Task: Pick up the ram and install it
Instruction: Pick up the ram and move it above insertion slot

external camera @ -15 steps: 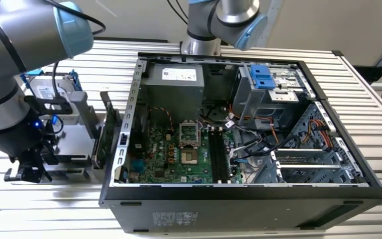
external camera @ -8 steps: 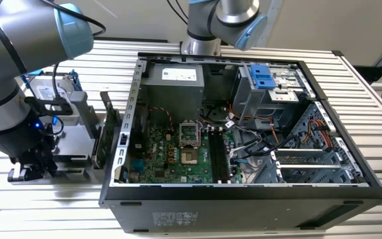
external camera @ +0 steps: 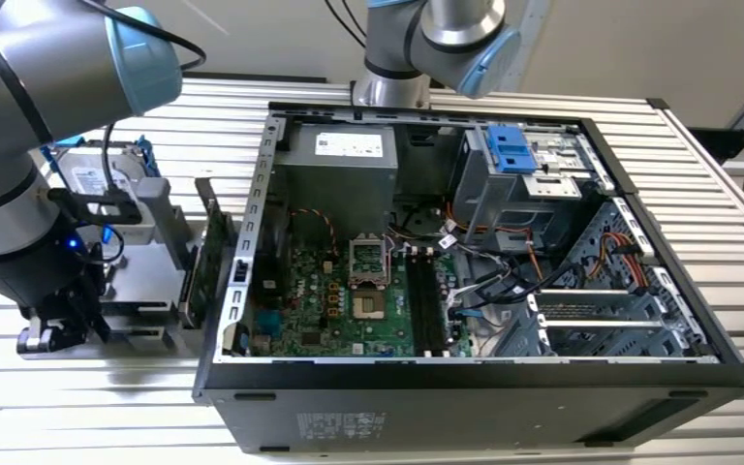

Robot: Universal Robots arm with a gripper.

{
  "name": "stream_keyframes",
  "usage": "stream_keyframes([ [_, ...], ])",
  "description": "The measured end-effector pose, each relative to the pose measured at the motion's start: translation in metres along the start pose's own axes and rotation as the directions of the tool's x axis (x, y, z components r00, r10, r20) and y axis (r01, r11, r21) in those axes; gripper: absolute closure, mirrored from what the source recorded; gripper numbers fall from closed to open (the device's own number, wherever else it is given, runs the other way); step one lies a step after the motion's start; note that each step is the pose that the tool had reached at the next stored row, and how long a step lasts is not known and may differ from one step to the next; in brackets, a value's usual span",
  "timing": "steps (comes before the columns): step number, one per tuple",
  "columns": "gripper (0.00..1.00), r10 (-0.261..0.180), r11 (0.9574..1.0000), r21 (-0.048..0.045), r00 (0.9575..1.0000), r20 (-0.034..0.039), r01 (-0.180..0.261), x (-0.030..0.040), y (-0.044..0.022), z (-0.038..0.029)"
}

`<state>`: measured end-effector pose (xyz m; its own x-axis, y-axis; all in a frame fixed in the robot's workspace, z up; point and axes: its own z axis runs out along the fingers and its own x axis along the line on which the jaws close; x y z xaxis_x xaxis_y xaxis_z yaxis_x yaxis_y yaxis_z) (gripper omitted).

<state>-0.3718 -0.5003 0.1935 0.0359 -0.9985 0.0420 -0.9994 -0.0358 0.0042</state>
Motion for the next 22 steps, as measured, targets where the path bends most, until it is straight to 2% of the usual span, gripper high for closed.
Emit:
stream_keyframes([
  [3, 0.00, 0.000, 1.0000, -0.0001, 1.0000, -0.0001, 0.000, 0.0000, 0.0000, 0.0000],
  [4, 1.00, 0.000, 1.0000, 0.0000, 1.0000, 0.0000, 0.000, 0.0000, 0.0000, 0.0000],
  [22, 1.00, 0.000, 1.0000, 0.0003, 1.0000, 0.0002, 0.000, 0.0000, 0.0000, -0.0009],
])
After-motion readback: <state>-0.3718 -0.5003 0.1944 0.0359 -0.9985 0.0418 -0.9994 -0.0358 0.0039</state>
